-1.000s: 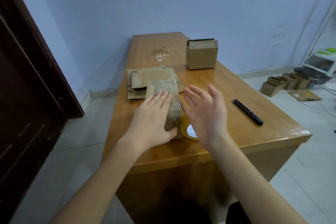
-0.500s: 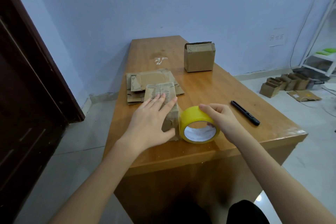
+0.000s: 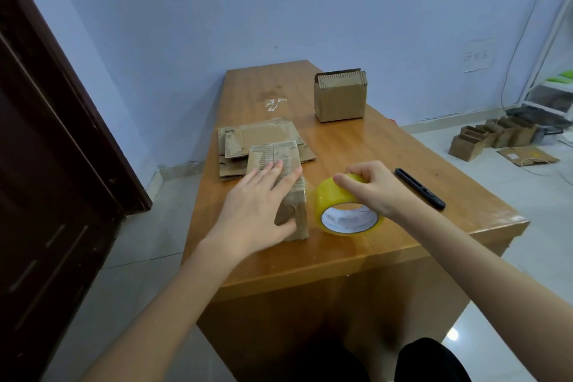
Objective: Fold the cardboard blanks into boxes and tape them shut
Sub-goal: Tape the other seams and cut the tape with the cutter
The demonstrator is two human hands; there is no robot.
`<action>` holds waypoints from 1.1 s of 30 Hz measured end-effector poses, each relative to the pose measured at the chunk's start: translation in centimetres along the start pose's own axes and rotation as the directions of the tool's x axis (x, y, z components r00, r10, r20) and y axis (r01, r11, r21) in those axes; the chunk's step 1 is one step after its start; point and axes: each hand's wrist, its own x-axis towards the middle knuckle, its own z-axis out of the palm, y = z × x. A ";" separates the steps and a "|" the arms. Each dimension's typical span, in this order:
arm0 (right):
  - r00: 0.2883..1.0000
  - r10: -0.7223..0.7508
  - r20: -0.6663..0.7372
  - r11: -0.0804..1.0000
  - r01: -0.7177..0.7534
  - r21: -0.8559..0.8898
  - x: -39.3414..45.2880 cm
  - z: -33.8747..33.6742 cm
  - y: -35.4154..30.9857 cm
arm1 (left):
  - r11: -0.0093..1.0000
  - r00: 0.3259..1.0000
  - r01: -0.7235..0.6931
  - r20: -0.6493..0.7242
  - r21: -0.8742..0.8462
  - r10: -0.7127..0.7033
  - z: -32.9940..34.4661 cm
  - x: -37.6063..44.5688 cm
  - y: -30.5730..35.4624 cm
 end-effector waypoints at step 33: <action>0.971 0.138 0.195 0.697 0.044 -0.716 2.3 1.3 -3.8 | 1.000 0.999 0.014 -0.039 -0.027 -0.015 0.1 -0.1 -0.1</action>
